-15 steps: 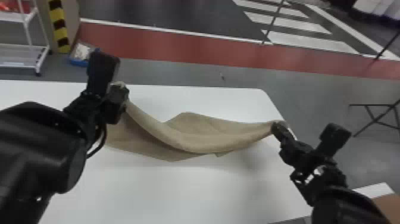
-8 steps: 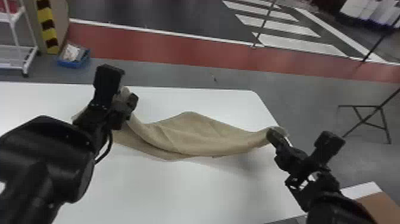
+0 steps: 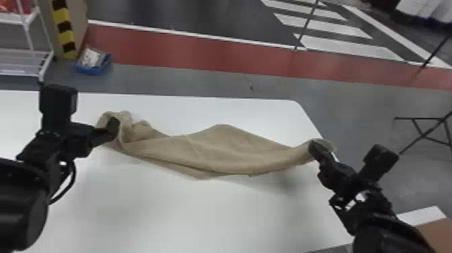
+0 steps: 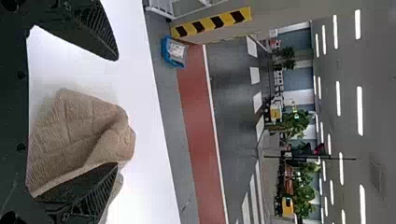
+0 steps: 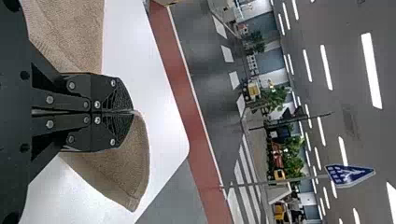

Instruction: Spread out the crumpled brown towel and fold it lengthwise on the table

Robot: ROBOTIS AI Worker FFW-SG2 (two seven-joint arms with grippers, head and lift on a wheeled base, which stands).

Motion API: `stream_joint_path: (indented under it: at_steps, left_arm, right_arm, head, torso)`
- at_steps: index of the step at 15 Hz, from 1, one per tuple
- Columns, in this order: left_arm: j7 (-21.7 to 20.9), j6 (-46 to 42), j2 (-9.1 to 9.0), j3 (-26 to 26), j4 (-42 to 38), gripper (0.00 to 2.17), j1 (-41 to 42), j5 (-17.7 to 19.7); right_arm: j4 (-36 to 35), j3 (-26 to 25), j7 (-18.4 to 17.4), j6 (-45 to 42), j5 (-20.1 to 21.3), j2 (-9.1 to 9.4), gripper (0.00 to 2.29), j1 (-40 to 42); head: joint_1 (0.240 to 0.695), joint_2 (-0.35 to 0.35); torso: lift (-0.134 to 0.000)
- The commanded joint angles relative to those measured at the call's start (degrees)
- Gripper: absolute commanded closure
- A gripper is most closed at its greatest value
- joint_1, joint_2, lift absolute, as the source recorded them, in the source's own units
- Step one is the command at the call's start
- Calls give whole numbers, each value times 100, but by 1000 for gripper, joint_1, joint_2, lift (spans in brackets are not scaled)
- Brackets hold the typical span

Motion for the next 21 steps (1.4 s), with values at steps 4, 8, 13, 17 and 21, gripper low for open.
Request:
stream_joint_path:
  at_steps: [4,8,13,17,21]
  left_arm:
    - [-54,-618,-47,-212,308,26,-129,210]
    - [148,-1075,-407,-748,1415,46,-964,139]
    - [130,-1427,-800,-1170,2628,174,-1641,-37]
    - [297,-2077,-800,-1337,4228,211,-2502,-458]
    - [297,-1198,-800,-1416,4447,275,-2757,-661]
  right_arm:
    - [-7,112,44,-124,56,35,2040,62]
    - [-200,508,35,-388,73,70,2044,370]
    - [-446,560,27,-388,38,35,2044,598]
    - [-587,850,35,-388,91,35,2040,739]
    - [-596,1017,35,-406,170,9,2044,747]
  head:
    - [695,-291]
    - [695,-300]
    - [695,-325]
    - [695,-325]
    - [694,-267]
  torso:
    - [-124]
    - [-124]
    - [-124]
    - [-124]
    - [-124]
